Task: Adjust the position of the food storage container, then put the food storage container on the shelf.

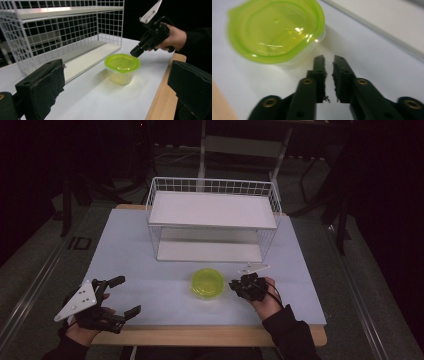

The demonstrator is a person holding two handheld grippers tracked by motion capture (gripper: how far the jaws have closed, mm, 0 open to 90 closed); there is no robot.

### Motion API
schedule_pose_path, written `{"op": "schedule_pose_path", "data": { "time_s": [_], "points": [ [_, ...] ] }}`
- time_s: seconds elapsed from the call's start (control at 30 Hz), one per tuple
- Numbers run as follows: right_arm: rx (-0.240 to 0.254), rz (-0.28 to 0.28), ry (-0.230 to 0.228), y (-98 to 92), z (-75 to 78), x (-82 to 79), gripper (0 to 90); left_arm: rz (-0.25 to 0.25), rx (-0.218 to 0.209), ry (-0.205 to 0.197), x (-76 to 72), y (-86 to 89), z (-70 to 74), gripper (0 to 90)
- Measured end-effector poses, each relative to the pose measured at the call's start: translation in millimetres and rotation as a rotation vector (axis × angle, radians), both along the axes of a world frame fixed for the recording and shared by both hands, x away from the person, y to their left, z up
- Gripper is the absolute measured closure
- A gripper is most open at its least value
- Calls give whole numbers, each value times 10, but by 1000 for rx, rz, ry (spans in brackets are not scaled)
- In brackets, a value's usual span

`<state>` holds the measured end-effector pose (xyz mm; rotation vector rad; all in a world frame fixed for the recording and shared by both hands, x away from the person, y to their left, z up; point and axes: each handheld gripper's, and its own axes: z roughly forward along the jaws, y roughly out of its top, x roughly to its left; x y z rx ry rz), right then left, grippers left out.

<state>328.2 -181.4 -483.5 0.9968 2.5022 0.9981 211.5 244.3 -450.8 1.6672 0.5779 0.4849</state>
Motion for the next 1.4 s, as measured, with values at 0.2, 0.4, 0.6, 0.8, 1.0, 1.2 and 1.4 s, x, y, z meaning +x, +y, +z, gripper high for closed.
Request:
{"op": "schedule_pose_path", "data": {
  "time_s": [0.2, 0.4, 0.6, 0.8, 1.0, 1.2, 1.4],
  "points": [
    [85, -12, -109, -137, 368, -195, 458, -54, -31, 63, 106, -106, 82, 17],
    [157, 21, -124, -120, 540, -293, 185, -127, -20, 104, 253, -334, 195, 17],
    [209, 5, -139, -96, 581, -267, 141, -156, 26, 111, 444, -534, 291, 17],
    [187, 21, -172, -76, 593, -204, 146, -174, 59, 154, 655, -752, 304, 17],
    [197, 39, -195, -54, 561, -145, 140, -148, 55, 227, 845, -871, 183, 47],
    [227, -26, -28, -64, 440, -1, 140, -141, 38, 326, 993, -909, 45, 120],
    [283, -79, 154, -49, 278, 147, 161, -77, -5, 487, 1148, -935, -106, 156]
  ]
}}
